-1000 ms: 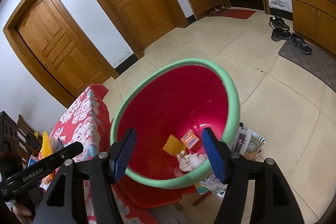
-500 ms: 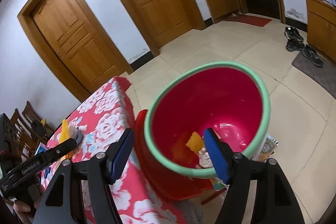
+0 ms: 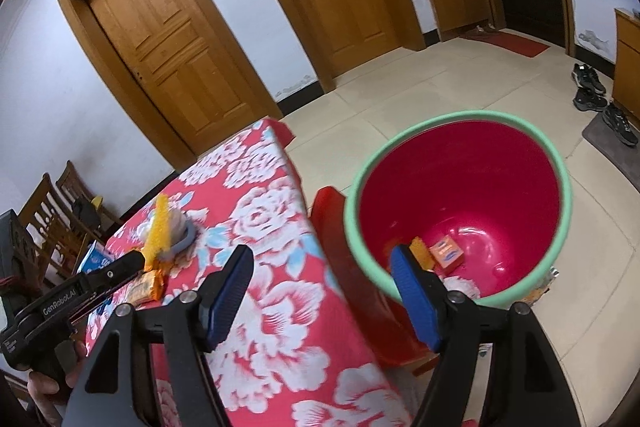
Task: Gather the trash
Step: 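Move both grippers back over the table toward the orange mesh bag and foam net, then grasp the orange mesh bag with the left gripper while the right grasps the yellow foam net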
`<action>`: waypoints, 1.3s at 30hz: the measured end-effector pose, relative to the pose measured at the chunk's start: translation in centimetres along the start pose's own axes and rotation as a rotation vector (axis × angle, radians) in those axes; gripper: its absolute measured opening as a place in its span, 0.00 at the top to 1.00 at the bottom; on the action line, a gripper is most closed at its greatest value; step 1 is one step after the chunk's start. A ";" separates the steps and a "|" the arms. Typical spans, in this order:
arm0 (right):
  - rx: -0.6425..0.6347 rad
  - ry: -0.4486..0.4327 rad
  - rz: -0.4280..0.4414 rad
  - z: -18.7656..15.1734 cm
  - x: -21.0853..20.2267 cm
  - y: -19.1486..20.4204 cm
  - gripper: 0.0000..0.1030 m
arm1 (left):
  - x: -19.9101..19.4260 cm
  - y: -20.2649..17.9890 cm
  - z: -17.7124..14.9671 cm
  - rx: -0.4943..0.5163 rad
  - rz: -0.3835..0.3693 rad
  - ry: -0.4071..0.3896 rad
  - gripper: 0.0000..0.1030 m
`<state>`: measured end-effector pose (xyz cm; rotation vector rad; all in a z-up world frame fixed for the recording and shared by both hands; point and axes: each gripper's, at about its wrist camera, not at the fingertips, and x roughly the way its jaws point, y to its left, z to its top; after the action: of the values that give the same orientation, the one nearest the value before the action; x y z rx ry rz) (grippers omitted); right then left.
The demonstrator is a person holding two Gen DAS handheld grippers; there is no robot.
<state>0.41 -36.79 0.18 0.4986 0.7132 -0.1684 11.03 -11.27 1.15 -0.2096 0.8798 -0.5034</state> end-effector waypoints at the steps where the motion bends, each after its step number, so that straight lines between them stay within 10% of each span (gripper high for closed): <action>1: -0.008 0.007 0.003 -0.1 0.2 0.4 0.28 | -0.1 0.3 0.0 -0.006 0.004 -0.004 0.60; 39: -0.118 0.127 0.000 -0.4 6.0 6.7 0.28 | 3.2 10.3 2.5 -0.111 0.159 -0.014 0.60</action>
<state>6.80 -30.65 -1.53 0.3989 0.8417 -0.0950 18.11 -4.04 -3.35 -0.2421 0.9031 -0.3050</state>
